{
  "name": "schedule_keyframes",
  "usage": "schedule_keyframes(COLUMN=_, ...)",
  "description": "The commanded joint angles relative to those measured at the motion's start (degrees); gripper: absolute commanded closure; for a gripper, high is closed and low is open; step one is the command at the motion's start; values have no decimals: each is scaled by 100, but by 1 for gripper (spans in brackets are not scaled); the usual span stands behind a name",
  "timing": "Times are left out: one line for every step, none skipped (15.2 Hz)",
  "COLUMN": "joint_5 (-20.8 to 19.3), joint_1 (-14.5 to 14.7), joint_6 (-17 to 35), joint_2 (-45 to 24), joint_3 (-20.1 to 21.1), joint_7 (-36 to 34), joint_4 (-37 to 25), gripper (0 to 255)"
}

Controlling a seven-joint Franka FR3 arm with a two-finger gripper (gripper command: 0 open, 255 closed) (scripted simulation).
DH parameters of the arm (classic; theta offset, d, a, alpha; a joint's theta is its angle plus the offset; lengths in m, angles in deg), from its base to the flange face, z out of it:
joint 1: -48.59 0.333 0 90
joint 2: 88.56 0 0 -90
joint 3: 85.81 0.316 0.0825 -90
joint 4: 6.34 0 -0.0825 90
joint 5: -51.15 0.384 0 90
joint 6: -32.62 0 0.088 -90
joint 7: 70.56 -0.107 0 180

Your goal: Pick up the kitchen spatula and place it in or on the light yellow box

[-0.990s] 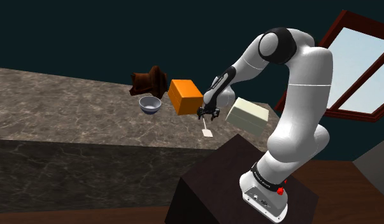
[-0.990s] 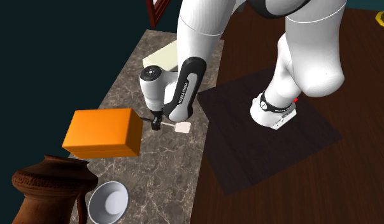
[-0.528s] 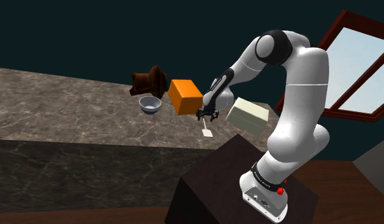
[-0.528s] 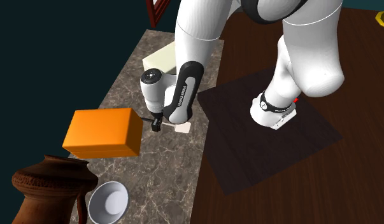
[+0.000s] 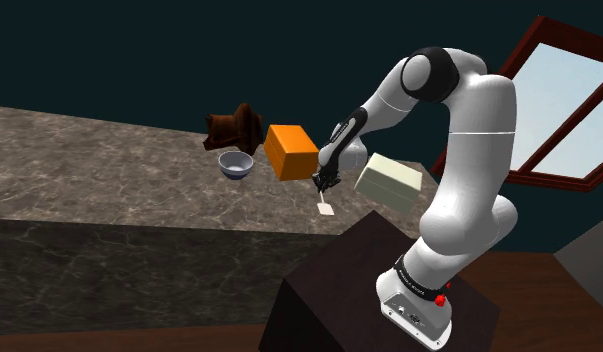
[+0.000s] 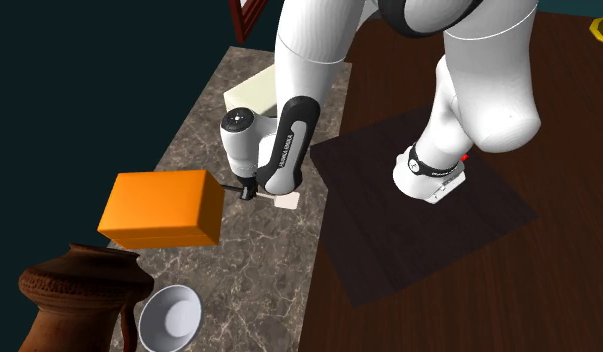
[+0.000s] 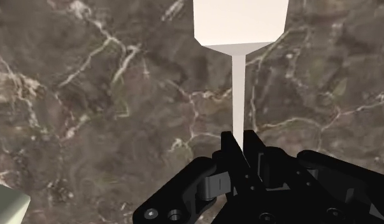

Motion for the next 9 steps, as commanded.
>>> schedule_keyframes(joint_5=0, joint_1=0, joint_6=0, joint_2=0, joint_3=0, joint_7=0, joint_4=0, gripper=255)
schedule_keyframes(joint_5=0, joint_1=0, joint_6=0, joint_2=0, joint_3=0, joint_7=0, joint_4=0, gripper=255)
schedule_keyframes(joint_5=0, joint_1=0, joint_6=0, joint_2=0, joint_3=0, joint_7=0, joint_4=0, gripper=255)
schedule_keyframes(joint_5=0, joint_1=0, joint_6=0, joint_2=0, joint_3=0, joint_7=0, joint_4=0, gripper=255)
schedule_keyframes(joint_5=-5, joint_1=8, joint_6=-56, joint_2=85, joint_3=-9, joint_7=-3, joint_4=29, gripper=255)
schedule_keyframes(joint_5=-11, joint_1=17, joint_6=-114, joint_2=171, joint_3=-19, joint_7=-7, joint_4=57, gripper=255)
schedule_keyframes(joint_5=-17, joint_1=25, joint_6=-175, joint_2=256, joint_3=-30, joint_7=-11, joint_4=82, gripper=255)
schedule_keyframes(joint_5=-24, joint_1=34, joint_6=-235, joint_2=341, joint_3=-40, joint_7=-15, joint_4=106, gripper=255)
schedule_keyframes(joint_5=-31, joint_1=43, joint_6=-296, joint_2=426, joint_3=-50, joint_7=-20, joint_4=130, gripper=255)
